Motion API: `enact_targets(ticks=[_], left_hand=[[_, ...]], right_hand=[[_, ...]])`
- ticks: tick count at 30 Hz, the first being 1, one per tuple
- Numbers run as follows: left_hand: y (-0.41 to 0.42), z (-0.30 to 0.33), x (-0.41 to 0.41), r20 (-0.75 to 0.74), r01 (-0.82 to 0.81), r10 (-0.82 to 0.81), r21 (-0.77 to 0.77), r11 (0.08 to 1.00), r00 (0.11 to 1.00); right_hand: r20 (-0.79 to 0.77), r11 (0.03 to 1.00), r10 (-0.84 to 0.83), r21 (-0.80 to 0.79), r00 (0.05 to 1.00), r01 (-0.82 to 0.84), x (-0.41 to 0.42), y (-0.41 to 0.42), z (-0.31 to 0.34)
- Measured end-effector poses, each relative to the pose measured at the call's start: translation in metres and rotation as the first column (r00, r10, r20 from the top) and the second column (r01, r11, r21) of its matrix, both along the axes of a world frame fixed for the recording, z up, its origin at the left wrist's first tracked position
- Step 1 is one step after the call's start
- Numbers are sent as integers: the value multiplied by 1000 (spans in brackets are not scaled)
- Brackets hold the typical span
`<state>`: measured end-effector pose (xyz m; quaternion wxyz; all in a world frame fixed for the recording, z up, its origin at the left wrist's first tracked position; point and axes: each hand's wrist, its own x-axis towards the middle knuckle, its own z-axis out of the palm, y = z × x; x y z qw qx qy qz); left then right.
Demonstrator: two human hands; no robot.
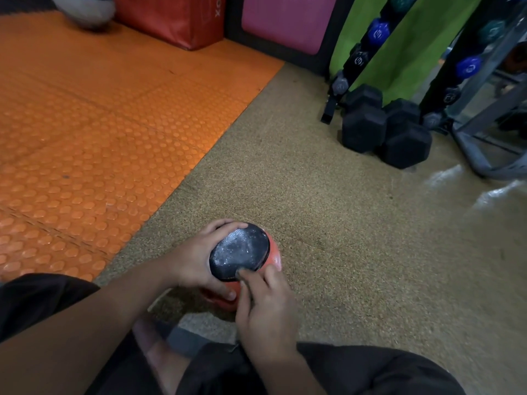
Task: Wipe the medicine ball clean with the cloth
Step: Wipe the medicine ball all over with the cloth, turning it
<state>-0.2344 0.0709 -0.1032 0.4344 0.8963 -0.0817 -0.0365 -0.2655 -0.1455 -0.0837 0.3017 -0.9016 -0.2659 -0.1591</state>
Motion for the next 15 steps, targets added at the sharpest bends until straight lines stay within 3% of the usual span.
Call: enact_targets(ticks=[5, 7, 9, 11, 15], left_hand=[[-1, 0, 0, -15, -5, 5, 11, 1000, 1000], [1, -1, 2, -9, 3, -3, 3, 1000, 1000], [1, -1, 3, 5, 7, -7, -4, 1000, 1000], [0, -2, 3, 8, 11, -11, -3, 1000, 1000], [-1, -1, 4, -21, -15, 14, -34, 999, 1000]], right_hand=[[-36, 971, -219, 88, 975, 221, 43, -2, 6], [55, 989, -144, -14, 988, 145, 25, 6, 5], [120, 985, 65, -168, 991, -44, -1, 12, 4], [160, 959, 173, -254, 972, -129, 0, 11, 3], [158, 997, -10, -79, 987, 22, 35, 1, 5]])
